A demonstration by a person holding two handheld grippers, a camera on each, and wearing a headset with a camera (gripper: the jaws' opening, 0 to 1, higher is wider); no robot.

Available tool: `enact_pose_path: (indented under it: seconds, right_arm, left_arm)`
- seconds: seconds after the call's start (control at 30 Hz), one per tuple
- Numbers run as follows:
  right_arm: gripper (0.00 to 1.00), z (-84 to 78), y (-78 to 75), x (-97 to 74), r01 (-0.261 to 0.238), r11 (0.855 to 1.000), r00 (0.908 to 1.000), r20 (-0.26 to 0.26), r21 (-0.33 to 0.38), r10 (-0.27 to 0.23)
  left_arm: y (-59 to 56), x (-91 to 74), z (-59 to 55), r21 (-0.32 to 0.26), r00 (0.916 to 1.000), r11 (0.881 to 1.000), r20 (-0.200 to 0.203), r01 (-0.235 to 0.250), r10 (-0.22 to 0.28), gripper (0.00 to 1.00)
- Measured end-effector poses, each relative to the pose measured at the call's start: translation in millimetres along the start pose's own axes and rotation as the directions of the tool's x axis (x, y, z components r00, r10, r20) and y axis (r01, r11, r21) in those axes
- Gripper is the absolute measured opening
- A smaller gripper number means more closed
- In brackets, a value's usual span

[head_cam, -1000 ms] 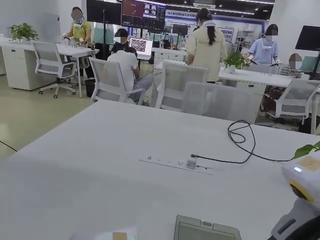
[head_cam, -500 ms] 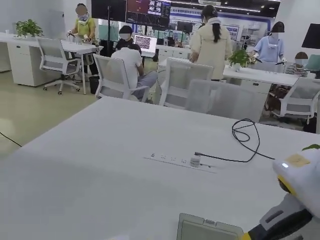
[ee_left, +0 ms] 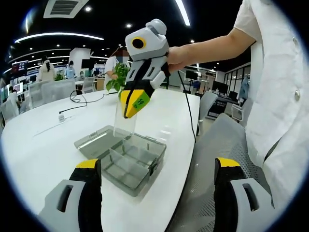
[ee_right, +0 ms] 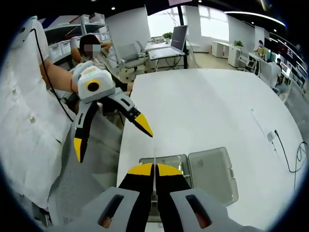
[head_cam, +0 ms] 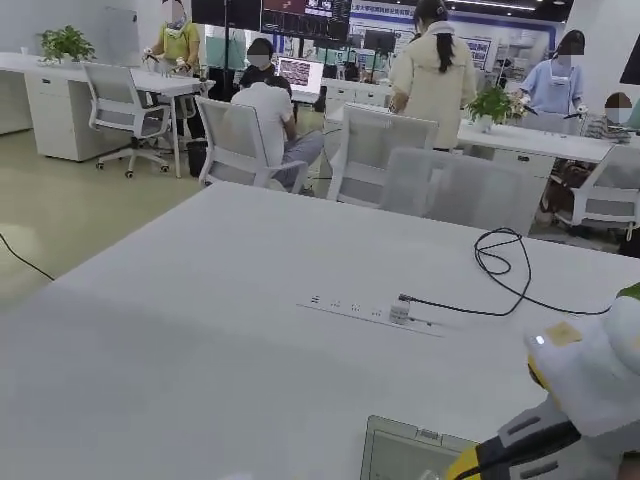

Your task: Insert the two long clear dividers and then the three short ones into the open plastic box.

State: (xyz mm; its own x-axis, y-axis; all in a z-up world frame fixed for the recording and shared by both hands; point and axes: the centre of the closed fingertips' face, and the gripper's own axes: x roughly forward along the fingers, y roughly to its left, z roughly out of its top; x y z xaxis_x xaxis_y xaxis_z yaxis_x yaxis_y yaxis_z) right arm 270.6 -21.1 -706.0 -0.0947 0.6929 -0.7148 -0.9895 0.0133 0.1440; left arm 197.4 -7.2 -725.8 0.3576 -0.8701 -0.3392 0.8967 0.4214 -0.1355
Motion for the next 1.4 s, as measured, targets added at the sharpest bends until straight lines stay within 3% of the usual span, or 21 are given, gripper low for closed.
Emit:
enact_pose_path:
  seconds: [0.43, 0.93, 1.4]
  right_arm:
    - [0.03, -22.5, -14.7, 33.3, 0.032, 0.999, 0.9994, -0.015, 0.021, -0.032]
    - [0.03, -28.9, -16.6, 47.1, 0.032, 0.999, 0.9995, -0.008, 0.028, -0.032]
    - [0.02, -31.0, -12.2, 68.9, 0.025, 0.994, 0.9971, -0.068, -0.103, -0.033]
  left_arm:
    - [0.1, -0.2, -1.9, -0.025, 1.0000, 1.000, 0.006, -0.004, 0.004, 1.00]
    - [1.4, -0.9, -1.7, -0.038, 0.9999, 0.999, 0.009, -0.008, 0.009, 1.00]
    - [1.2, 0.2, -2.5, -0.048, 0.9999, 0.999, 0.010, -0.005, 0.005, 0.99]
